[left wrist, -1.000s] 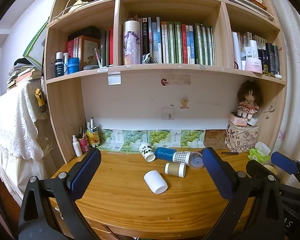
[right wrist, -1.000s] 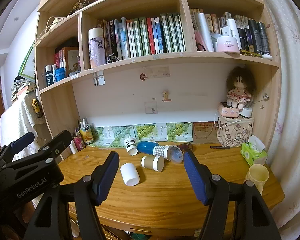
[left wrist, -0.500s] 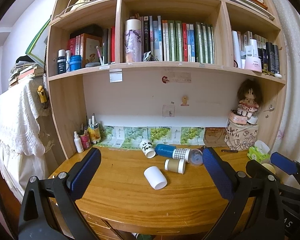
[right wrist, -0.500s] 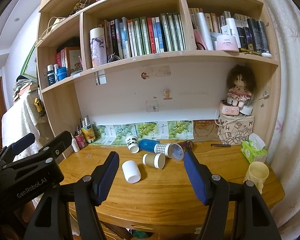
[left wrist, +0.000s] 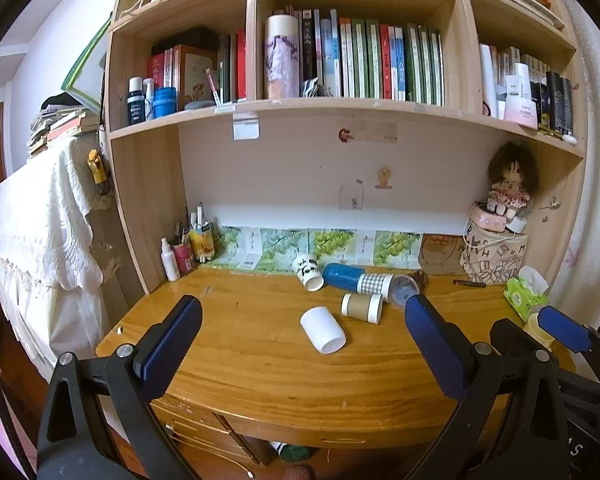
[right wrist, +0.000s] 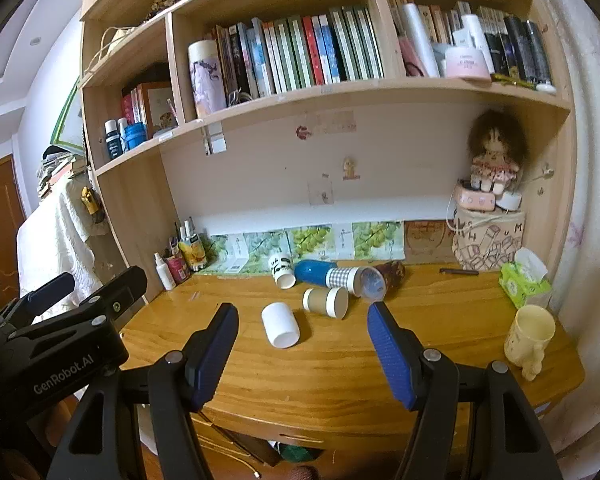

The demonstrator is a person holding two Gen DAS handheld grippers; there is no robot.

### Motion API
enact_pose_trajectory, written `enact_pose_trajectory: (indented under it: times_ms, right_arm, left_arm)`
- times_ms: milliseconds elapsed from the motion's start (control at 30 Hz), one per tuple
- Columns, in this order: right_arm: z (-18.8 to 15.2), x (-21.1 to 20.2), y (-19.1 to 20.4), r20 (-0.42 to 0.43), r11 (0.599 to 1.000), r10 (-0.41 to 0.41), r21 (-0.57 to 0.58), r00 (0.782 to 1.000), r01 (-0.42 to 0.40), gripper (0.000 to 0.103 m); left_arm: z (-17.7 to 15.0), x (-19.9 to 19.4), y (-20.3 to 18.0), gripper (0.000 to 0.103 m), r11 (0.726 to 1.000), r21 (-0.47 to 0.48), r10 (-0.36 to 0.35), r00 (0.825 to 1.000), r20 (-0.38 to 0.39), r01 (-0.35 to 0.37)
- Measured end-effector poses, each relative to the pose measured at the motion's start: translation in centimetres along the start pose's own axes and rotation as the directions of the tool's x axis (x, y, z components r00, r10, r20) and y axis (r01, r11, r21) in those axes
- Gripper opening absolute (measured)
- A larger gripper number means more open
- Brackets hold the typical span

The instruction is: Flip cup upright

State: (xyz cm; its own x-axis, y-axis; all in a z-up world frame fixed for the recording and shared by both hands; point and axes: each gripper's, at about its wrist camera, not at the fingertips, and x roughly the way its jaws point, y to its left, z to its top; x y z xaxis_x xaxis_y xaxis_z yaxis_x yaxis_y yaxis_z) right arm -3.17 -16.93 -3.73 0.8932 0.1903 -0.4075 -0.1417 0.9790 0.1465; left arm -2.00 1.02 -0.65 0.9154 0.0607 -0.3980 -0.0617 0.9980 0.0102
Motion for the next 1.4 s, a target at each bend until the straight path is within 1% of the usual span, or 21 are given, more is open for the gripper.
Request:
enact_pose_trajectory:
  times_ms: [100,300,567,667,700,833,900,933,1100,1133,1233,1300,1400]
  right_arm:
    - [-0.2,0.4,-0.3,-0.018,1.0,-0.002,0.008,1.0,0.002,0.068]
    - [-0.1,1.9,-1.2,-0.064,0.999,-0.033,0.028,0.997,0.035,0.068]
    - [0.6,5.3,-2.4,-0.134,0.998,-0.051,0.041,0.99,0.057,0.068]
    - [0.9,7.2,-3.0,-0.175,0.997,-0.052,0.045,0.983,0.06,0.068]
    - [1.1,7.9,-3.3,-0.19,0.997,-0.051,0.048,0.98,0.061,0.068]
    - [1.5,10.6,-4.2,-0.248,0.995,-0.057,0.064,0.967,0.075,0.068]
    - [1.8,12.0,-4.5,-0.273,0.995,-0.057,0.064,0.96,0.077,0.068]
    - [2.0,12.8,-4.6,-0.286,0.995,-0.055,0.061,0.957,0.076,0.068]
    - [2.8,16.0,-4.4,-0.331,0.998,-0.047,0.027,0.942,0.06,0.068]
    - [3.0,16.6,-4.4,-0.338,0.998,-0.046,0.02,0.94,0.056,0.068]
    - [3.4,18.3,-4.1,-0.362,0.999,-0.045,0.004,0.931,0.05,0.068]
    - [3.7,19.7,-3.9,-0.373,0.998,-0.069,-0.021,0.925,0.067,0.068]
    - [4.0,21.5,-3.3,-0.383,0.992,-0.119,-0.085,0.916,0.094,0.068]
  left_arm:
    - [-0.1,0.6,-0.1,0.102,1.0,-0.001,-0.006,1.0,-0.028,0.006]
    - [-0.2,2.7,-1.0,0.102,1.0,0.011,-0.025,0.996,-0.091,0.026]
    - [0.3,7.1,-1.9,0.101,0.998,0.022,-0.047,0.983,-0.177,0.052]
    - [0.6,9.5,-2.4,0.101,0.998,0.021,-0.061,0.973,-0.221,0.067]
    - [0.7,10.3,-2.5,0.101,0.997,0.019,-0.068,0.969,-0.236,0.074]
    - [1.1,14.2,-3.1,0.101,0.994,0.013,-0.101,0.944,-0.314,0.111]
    - [1.4,15.7,-3.4,0.101,0.992,0.007,-0.114,0.933,-0.341,0.124]
    - [1.6,16.7,-3.5,0.101,0.99,-0.002,-0.134,0.924,-0.359,0.143]
    - [2.3,20.4,-4.8,0.101,0.98,0.015,-0.176,0.893,-0.415,0.2]
    - [2.5,21.4,-5.1,0.101,0.976,0.018,-0.187,0.884,-0.428,0.215]
    - [3.1,23.5,-5.3,0.101,0.971,0.016,-0.207,0.869,-0.449,0.24]
    - [3.4,24.7,-5.1,0.101,0.968,0.006,-0.219,0.861,-0.458,0.25]
    - [3.9,27.4,-4.7,0.101,0.963,-0.014,-0.241,0.838,-0.489,0.269]
